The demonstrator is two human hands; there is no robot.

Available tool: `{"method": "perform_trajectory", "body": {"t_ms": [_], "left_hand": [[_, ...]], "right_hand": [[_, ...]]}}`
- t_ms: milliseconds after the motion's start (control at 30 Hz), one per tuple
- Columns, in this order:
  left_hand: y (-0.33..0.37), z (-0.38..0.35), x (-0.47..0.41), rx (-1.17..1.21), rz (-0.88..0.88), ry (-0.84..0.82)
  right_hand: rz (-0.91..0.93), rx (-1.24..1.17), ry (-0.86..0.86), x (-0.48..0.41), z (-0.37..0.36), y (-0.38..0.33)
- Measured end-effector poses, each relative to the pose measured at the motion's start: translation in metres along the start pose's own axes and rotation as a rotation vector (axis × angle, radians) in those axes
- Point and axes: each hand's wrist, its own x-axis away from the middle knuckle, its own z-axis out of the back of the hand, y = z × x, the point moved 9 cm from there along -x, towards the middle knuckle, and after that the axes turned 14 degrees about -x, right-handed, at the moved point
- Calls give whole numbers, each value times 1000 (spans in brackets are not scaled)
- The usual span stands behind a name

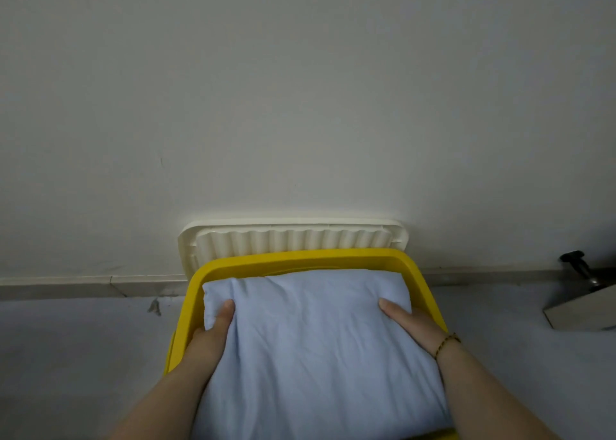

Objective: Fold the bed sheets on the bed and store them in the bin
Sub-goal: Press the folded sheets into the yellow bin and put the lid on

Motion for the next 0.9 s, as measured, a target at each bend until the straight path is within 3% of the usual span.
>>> {"method": "perform_trajectory", "body": {"t_ms": [100,167,267,367,433,567,667,900], "left_hand": [[2,1,1,-98,-9,50],[16,4,4,-230,-70,139],[64,0,34,-486,-477,312],[73,-40,63,-891,-824,390],[50,-69,60,-1095,-856,310],[22,-92,43,-1238,-812,194],[19,-103,35,-1241,-826,162],[5,-134,2,-1150,-984,255]], "right_hand": [[42,62,25,1,-7,-9],[208,220,175,0,5,-24],[462,603,349,18,-8,-55],[425,938,275,25,-44,-38],[333,1041,223,18,-48,-19],[228,1092,204,2,-41,0],[208,1142,237,-15,-38,11],[266,1120,298,-57,-35,41]]}}
